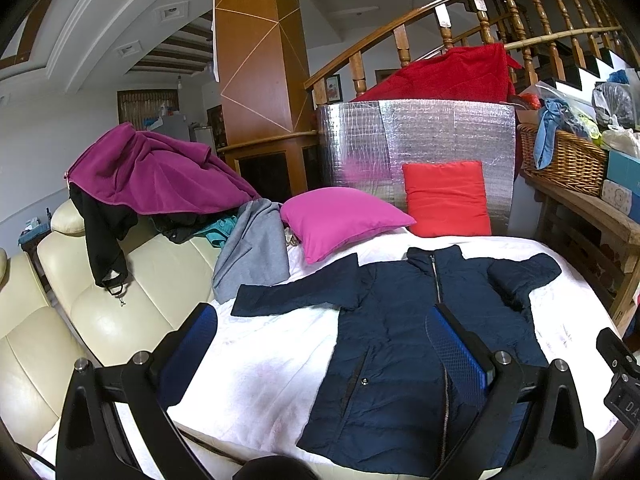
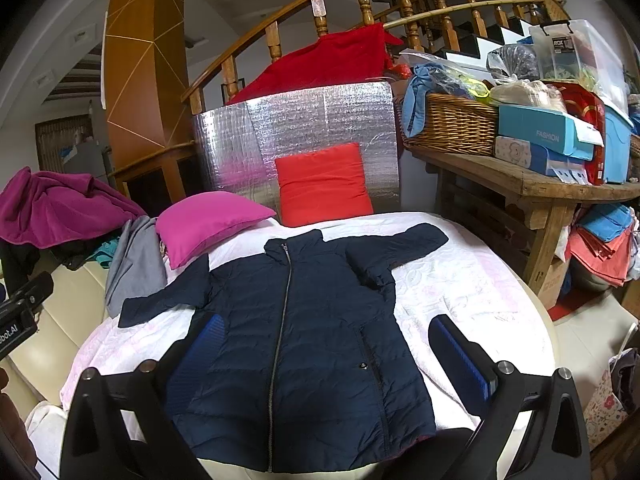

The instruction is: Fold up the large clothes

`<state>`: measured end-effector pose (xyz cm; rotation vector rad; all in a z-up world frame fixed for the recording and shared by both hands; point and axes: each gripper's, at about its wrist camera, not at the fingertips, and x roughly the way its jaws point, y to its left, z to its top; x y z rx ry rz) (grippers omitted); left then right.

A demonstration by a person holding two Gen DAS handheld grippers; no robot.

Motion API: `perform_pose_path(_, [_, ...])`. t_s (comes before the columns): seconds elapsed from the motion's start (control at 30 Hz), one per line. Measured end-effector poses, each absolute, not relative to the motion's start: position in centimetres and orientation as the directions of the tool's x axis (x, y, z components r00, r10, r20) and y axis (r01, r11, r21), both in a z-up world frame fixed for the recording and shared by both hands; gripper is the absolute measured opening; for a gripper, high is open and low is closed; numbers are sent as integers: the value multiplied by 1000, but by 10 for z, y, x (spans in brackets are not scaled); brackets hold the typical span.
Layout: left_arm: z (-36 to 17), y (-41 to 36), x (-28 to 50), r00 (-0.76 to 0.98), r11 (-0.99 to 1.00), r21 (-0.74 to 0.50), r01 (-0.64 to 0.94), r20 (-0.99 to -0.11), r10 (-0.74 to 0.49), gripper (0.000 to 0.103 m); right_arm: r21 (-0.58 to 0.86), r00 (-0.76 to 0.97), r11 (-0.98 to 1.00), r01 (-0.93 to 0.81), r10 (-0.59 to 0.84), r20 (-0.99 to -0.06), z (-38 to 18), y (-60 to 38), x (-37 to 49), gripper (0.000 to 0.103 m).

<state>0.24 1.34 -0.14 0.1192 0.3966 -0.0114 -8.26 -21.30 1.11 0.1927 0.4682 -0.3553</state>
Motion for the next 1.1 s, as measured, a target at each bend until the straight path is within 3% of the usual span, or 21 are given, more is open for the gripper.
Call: perform_pose_path(1.1, [-8,12,6,916,993,117,35,-400,15,103,98,822,917,387,-294,-488,4,-215,-76,103])
